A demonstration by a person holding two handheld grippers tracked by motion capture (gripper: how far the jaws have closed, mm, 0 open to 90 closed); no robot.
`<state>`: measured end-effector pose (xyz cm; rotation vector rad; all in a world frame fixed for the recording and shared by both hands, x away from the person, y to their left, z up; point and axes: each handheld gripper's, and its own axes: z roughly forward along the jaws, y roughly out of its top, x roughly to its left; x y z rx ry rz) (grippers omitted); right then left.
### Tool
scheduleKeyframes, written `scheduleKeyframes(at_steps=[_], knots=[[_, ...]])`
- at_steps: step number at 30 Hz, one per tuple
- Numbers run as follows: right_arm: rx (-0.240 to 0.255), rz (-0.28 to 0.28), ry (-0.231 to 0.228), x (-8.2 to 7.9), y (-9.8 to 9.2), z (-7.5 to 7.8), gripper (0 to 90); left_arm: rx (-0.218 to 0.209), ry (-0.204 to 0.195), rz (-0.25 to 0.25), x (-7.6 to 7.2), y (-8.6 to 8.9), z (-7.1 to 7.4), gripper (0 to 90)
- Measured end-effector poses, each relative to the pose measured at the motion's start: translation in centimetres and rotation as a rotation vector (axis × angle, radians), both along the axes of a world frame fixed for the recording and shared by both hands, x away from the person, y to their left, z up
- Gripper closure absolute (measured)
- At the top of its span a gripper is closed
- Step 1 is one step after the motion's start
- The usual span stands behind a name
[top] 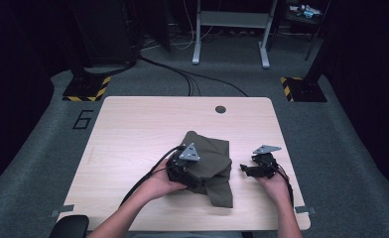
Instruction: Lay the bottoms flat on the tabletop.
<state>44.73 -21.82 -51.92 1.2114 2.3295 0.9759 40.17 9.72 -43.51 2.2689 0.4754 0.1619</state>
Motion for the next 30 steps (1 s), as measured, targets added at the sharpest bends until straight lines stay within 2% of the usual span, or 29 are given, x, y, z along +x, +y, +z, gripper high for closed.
scheduleKeyframes(at_steps=[1, 3, 4, 6, 7, 8, 9, 12, 13, 14, 15, 16, 18, 20, 21, 22, 25, 26, 28, 29, 30], knots=[[0.0, 0.0, 0.0, 0.0, 0.0, 0.0, 32.2, 0.0, 0.0, 0.0, 0.0, 0.0, 0.0, 20.7], [-0.002, 0.001, -0.001, 0.0, 0.0, 0.0, 32.2, 0.05, 0.001, 0.001, 0.4, -0.5, -1.3, 20.7], [-0.002, 0.001, -0.002, 0.0, 0.0, 0.0, 32.2, 0.064, -0.009, 0.008, 0.4, -0.6, -1.6, 21.0], [-0.004, 0.002, -0.001, 0.0, 0.0, 0.0, 32.2, 0.087, -0.004, 0.018, 0.6, -0.9, -2.5, 21.8], [-0.004, 0.002, -0.001, 0.0, 0.0, 0.0, 32.2, 0.087, -0.004, 0.018, 0.6, -0.9, -2.5, 23.4], [-0.004, 0.001, -0.003, 0.0, 0.0, 0.0, 32.3, 0.115, -0.007, 0.021, 0.7, -1.0, -3.0, 27.1], [-0.006, 0.002, -0.002, 0.0, 0.0, 0.0, 32.4, 0.133, -0.022, 0.033, 0.7, -1.0, -3.2, 31.8], [-0.005, 0.0, -0.004, 0.0, 0.0, 0.0, 32.4, 0.132, -0.04, 0.051, 0.6, -0.9, -3.2, 52.7], [-0.009, 0.0, -0.005, 0.0, 0.0, 0.0, 32.5, 0.143, -0.079, 0.076, 0.4, -0.6, -3.0, 61.9], [-0.009, 0.0, -0.005, 0.0, 0.0, 0.0, 32.5, 0.143, -0.079, 0.076, 0.4, -0.6, -3.0, 69.2], [-0.009, 0.0, -0.005, 0.0, 0.0, 0.0, 32.6, 0.146, -0.106, 0.086, 0.3, -0.6, -3.0, 69.2], [-0.009, 0.0, -0.005, 0.0, 0.0, 0.0, 32.8, 0.144, -0.132, 0.116, 0.1, -0.3, -2.9, 80.5], [-0.01, 0.0, -0.006, 0.0, 0.0, 0.0, 32.8, 0.137, -0.134, 0.133, 0.1, -0.2, -2.8, 84.9], [-0.009, 0.0, -0.007, 0.0, 0.0, 0.0, 32.9, 0.106, -0.102, 0.187, 0.2, 0.3, -2.6, 85.6], [-0.008, -0.003, -0.006, -0.1, 0.0, 0.0, 32.9, 0.067, -0.095, 0.228, 0.4, 1.0, -2.2, 86.5], [-0.006, -0.004, -0.005, -0.1, 0.0, 0.0, 32.9, 0.067, -0.095, 0.228, 0.4, 1.0, -2.2, 86.7], [-0.008, 0.005, -0.017, 0.0, 0.0, -0.1, 33.1, 0.013, -0.101, 0.275, 0.7, 2.2, -1.4, 87.2], [-0.008, 0.004, -0.018, 0.0, 0.0, -0.1, 33.2, -0.022, -0.102, 0.304, 0.7, 2.6, -1.0, 87.3], [-0.007, 0.004, -0.017, 0.0, 0.0, -0.1, 33.2, -0.055, -0.111, 0.328, 0.9, 3.3, -0.5, 87.4], [-0.008, 0.003, -0.018, 0.0, 0.0, -0.1, 33.2, -0.081, -0.117, 0.356, 1.1, 4.1, 0.1, 87.5], [-0.007, 0.003, -0.019, 0.0, 0.0, -0.1, 33.2, -0.081, -0.117, 0.356, 1.1, 4.1, 0.1, 87.5]])
